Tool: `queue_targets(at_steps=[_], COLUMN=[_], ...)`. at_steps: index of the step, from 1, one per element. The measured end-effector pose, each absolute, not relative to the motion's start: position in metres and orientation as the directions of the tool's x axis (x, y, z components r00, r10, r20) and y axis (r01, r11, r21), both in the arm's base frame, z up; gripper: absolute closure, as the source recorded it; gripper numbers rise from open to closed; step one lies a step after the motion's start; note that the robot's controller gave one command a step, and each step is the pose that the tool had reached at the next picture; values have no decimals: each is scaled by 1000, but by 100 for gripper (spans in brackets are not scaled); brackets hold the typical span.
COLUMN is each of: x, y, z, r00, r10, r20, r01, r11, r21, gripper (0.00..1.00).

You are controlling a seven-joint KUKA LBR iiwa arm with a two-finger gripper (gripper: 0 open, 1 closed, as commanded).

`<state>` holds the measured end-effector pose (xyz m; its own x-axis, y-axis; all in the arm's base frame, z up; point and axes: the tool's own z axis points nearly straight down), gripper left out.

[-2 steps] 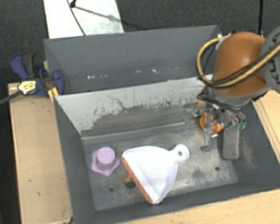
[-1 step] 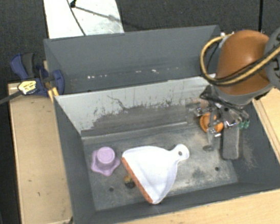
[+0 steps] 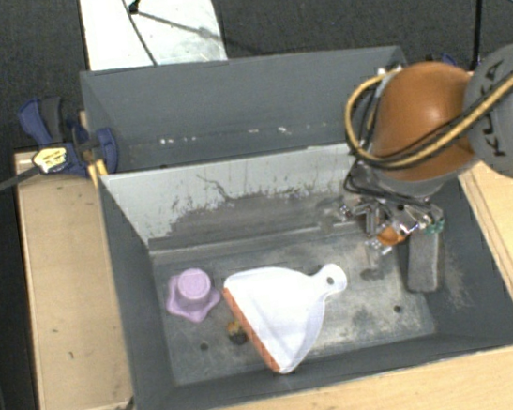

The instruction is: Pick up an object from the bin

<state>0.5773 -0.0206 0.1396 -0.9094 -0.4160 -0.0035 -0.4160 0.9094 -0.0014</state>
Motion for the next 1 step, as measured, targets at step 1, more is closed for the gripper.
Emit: queue_targets(at_steps=[1], x=[572], y=[-14], z=[131], r00=[-882], r10=[-471], r20=[-3], r01=[-471], r11=[882], r21=[1], gripper=[0])
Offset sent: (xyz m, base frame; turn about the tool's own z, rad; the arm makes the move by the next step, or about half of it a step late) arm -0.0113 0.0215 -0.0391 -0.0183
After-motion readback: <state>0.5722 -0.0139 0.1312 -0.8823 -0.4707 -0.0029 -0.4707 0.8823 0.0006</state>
